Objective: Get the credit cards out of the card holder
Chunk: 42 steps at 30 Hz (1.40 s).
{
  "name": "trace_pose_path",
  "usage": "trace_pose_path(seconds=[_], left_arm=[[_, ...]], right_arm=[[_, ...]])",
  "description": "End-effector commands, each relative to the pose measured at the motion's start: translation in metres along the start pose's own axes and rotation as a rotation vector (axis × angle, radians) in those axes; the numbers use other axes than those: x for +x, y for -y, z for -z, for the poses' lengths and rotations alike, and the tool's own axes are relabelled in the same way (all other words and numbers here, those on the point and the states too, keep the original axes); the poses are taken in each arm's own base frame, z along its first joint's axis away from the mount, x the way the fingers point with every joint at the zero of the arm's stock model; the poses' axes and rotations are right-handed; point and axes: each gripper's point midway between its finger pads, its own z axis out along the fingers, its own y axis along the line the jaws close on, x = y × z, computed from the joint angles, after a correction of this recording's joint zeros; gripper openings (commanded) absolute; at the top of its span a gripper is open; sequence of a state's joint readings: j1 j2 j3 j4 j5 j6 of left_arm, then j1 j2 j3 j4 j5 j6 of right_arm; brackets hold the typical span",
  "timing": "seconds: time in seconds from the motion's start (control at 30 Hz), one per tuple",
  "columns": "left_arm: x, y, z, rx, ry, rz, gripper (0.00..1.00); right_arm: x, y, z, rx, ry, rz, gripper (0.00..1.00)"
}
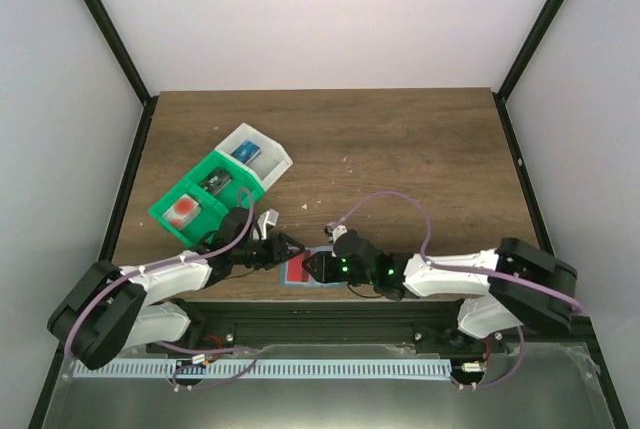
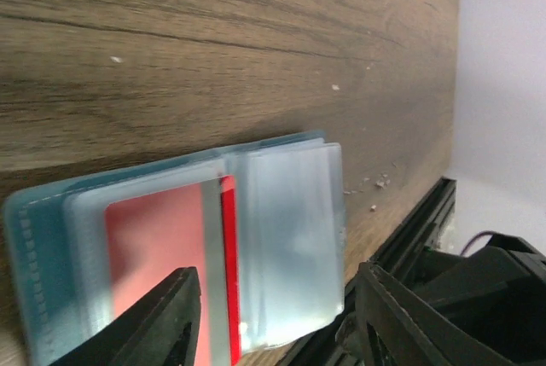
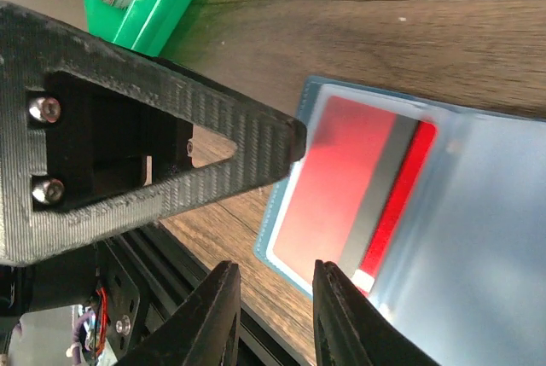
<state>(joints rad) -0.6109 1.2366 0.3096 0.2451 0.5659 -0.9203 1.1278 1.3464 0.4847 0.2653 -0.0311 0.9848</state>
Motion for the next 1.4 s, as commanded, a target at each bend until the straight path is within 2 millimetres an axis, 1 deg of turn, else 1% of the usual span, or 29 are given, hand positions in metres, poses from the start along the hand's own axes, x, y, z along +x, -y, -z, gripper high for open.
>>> trace_pose_path(seconds=[0.0, 0.1, 0.27, 0.4, 0.43, 0.63, 0.83, 0.93, 1.1, 1.2, 1.37], left_arm=[[0.004, -0.023, 0.007, -0.105, 0.010, -0.009, 0.46], [0.004, -0.027, 0.009, -0.131, 0.016, -0.008, 0.32], [0.007, -0.033, 0.010, -0.147, 0.009, -0.006, 0.16], [0.011, -0.040, 0.010, -0.156, 0.005, -0.006, 0.02], [0.011, -0.041, 0.009, -0.157, 0.004, -0.003, 0.00], [0.019, -0.048, 0.005, -0.145, -0.020, 0.011, 0.00], [0.023, -0.055, 0.004, -0.148, -0.021, 0.008, 0.00], [0.024, -0.057, 0.004, -0.154, -0.024, 0.009, 0.00], [0.025, -0.059, 0.004, -0.161, -0.025, 0.012, 0.00], [0.026, -0.060, 0.003, -0.164, -0.030, 0.013, 0.00], [0.025, -0.057, 0.004, -0.149, -0.028, 0.011, 0.00]], right_arm=[[-0.006, -0.020, -0.014, -0.039, -0.025, 0.028, 0.25], [-0.002, -0.013, -0.021, -0.017, -0.036, 0.024, 0.25], [0.009, 0.004, -0.032, 0.025, -0.069, -0.012, 0.23], [0.014, 0.018, -0.032, 0.062, -0.067, -0.031, 0.23], [0.014, 0.021, -0.032, 0.072, -0.065, -0.033, 0.23], [0.020, 0.035, -0.028, 0.098, -0.066, -0.056, 0.23], [0.021, 0.042, -0.029, 0.119, -0.066, -0.073, 0.23], [0.023, 0.042, -0.031, 0.102, -0.076, -0.079, 0.22], [0.020, 0.042, -0.025, 0.068, -0.053, -0.098, 0.22], [0.021, 0.045, -0.025, 0.061, -0.059, -0.111, 0.22], [0.020, 0.046, -0.026, 0.059, -0.059, -0.122, 0.21]])
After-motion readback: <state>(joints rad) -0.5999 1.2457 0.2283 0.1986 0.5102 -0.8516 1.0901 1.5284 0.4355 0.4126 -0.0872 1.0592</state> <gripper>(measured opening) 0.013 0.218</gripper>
